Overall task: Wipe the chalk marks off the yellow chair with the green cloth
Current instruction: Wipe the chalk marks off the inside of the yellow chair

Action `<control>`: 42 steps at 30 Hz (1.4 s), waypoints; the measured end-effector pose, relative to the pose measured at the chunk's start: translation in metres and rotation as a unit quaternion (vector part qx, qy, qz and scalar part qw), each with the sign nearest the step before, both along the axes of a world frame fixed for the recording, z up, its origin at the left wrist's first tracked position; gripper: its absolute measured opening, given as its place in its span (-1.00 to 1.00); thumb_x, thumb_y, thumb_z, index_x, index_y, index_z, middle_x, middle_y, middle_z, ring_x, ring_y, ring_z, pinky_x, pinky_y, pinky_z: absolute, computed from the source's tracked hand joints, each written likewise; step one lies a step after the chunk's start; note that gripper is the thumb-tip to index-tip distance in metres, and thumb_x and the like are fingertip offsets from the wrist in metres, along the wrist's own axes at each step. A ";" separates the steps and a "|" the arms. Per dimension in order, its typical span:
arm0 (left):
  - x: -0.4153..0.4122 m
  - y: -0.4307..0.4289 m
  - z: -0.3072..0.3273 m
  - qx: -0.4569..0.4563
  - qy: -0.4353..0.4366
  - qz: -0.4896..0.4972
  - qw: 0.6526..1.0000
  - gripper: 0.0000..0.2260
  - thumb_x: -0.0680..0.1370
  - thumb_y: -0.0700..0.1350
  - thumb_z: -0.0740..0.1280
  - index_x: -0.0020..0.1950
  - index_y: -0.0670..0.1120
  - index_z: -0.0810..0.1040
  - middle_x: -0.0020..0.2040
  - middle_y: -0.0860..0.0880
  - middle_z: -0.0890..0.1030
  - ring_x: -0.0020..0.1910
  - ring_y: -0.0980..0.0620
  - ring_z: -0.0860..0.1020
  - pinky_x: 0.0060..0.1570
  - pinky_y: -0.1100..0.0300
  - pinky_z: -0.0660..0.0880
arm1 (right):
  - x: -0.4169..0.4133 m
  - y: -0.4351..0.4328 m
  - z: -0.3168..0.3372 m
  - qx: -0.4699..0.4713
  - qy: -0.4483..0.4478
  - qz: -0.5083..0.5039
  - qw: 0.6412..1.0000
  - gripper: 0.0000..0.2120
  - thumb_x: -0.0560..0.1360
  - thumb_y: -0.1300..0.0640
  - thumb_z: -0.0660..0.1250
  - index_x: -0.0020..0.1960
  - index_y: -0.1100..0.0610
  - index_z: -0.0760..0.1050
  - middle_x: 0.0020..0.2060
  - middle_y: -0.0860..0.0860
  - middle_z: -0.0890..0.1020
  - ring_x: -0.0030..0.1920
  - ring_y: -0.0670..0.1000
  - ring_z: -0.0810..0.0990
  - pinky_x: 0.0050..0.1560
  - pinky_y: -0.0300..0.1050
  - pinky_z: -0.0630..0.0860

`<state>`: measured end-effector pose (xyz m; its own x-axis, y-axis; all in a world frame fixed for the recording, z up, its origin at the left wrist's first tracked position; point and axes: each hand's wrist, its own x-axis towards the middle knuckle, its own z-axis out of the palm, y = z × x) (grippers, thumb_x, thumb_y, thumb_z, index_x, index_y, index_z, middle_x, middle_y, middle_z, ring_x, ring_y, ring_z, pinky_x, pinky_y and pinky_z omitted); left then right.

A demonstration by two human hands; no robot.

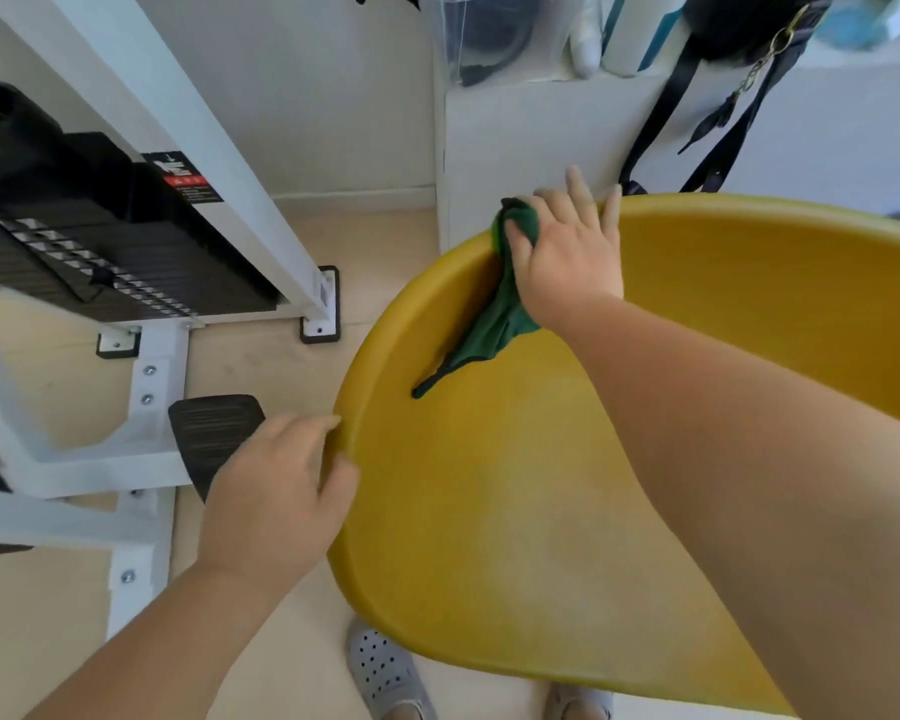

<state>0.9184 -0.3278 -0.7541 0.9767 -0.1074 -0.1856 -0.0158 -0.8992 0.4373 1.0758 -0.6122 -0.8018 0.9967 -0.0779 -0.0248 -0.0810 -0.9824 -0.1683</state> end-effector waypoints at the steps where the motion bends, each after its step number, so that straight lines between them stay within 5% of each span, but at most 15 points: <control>1: 0.011 -0.009 0.001 0.001 -0.003 0.022 1.000 -0.63 0.56 0.00 0.27 0.32 -0.09 0.57 0.10 -0.02 0.62 0.02 0.00 0.58 0.00 0.04 0.56 | 0.003 -0.016 0.001 -0.006 0.001 -0.022 1.000 -0.44 0.68 -0.17 -0.15 0.50 0.04 0.35 0.50 0.01 0.40 0.64 0.10 0.00 0.58 0.30 -0.19; 7: 0.033 -0.037 0.007 -0.063 0.026 0.140 0.988 -0.66 0.57 -0.15 0.30 0.34 -0.10 0.59 0.09 -0.01 0.60 -0.07 0.12 0.52 -0.01 0.28 0.41 | 0.006 -0.009 0.015 -0.021 0.041 -0.060 0.997 -0.45 0.68 -0.15 -0.14 0.47 0.06 0.40 0.45 0.07 0.46 0.63 0.17 0.06 0.57 0.32 -0.20; 10: 0.025 -0.032 0.007 -0.081 0.039 0.123 0.988 -0.61 0.56 -0.18 0.31 0.40 -0.09 0.53 0.02 0.02 0.54 -0.17 0.16 0.49 -0.16 0.37 0.34 | -0.005 0.052 0.025 -0.053 0.069 0.066 0.994 -0.48 0.65 -0.16 -0.08 0.43 0.01 0.44 0.42 0.05 0.50 0.58 0.14 0.20 0.56 0.34 -0.16; 15: 0.036 -0.043 0.002 -0.016 0.024 0.135 0.990 -0.69 0.49 -0.08 0.35 0.20 -0.15 0.60 -0.03 -0.04 0.53 -0.11 0.00 0.47 -0.14 0.11 0.40 | -0.036 0.127 0.015 -0.006 0.044 0.241 0.969 -0.50 0.65 -0.17 -0.01 0.17 0.03 0.64 0.04 -0.01 0.67 0.25 0.12 0.53 0.59 0.21 -0.12; 18: 0.053 -0.070 0.002 -0.026 0.012 0.116 0.993 -0.49 0.46 -0.09 0.37 0.39 -0.09 0.37 0.24 -0.10 0.45 0.15 -0.12 0.48 0.05 -0.04 0.49 | -0.028 0.095 0.002 0.022 -0.031 0.215 0.976 -0.52 0.66 -0.18 0.00 0.18 0.04 0.61 0.04 -0.03 0.64 0.23 0.10 0.53 0.59 0.18 0.00; 20: 0.069 -0.093 0.001 -0.020 0.005 0.081 0.997 -0.29 0.47 -0.10 0.39 0.56 -0.09 0.17 0.48 -0.13 0.31 0.42 -0.13 0.32 0.32 -0.07 0.38 | -0.017 0.062 -0.005 0.031 -0.061 0.192 0.979 -0.54 0.65 -0.18 0.00 0.21 0.04 0.56 0.12 -0.01 0.61 0.34 0.12 0.47 0.58 0.19 0.04; 23: 0.092 -0.130 -0.003 0.033 0.000 0.017 0.999 -0.22 0.49 -0.02 0.34 0.62 -0.10 0.03 0.61 -0.12 0.13 0.57 -0.11 0.11 0.53 -0.11 0.14 | 0.003 0.002 -0.009 0.001 -0.054 0.135 0.989 -0.58 0.65 -0.18 0.01 0.25 0.02 0.49 0.16 -0.01 0.58 0.41 0.14 0.41 0.58 0.24 0.00; 28: 0.118 -0.193 -0.009 0.147 -0.015 -0.082 0.986 -0.16 0.50 0.15 0.27 0.63 -0.06 -0.09 0.65 -0.08 -0.03 0.62 -0.09 -0.05 0.55 -0.22 -0.06 | 0.011 -0.106 -0.007 -0.066 -0.052 0.054 0.995 -0.63 0.66 -0.17 0.02 0.23 0.01 0.45 0.05 -0.01 0.55 0.23 0.14 0.49 0.57 0.31 0.00; 42: 0.138 -0.441 -0.010 0.204 -0.041 -0.297 0.932 -0.07 0.51 0.27 0.30 0.63 -0.01 -0.22 0.64 -0.12 -0.19 0.62 -0.16 -0.17 0.55 -0.25 -0.08 | -0.096 -0.364 -0.003 -0.093 -0.026 -0.193 0.977 -0.54 0.67 -0.15 -0.03 0.46 0.03 0.33 0.27 0.04 0.51 0.33 0.17 0.40 0.56 0.26 0.05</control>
<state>1.0564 -0.7689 -0.7638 0.7805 -0.5701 -0.2564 -0.5817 -0.8126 0.0363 0.9795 -0.9766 -0.8049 0.8919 -0.4462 0.0744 -0.4471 -0.8945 -0.0042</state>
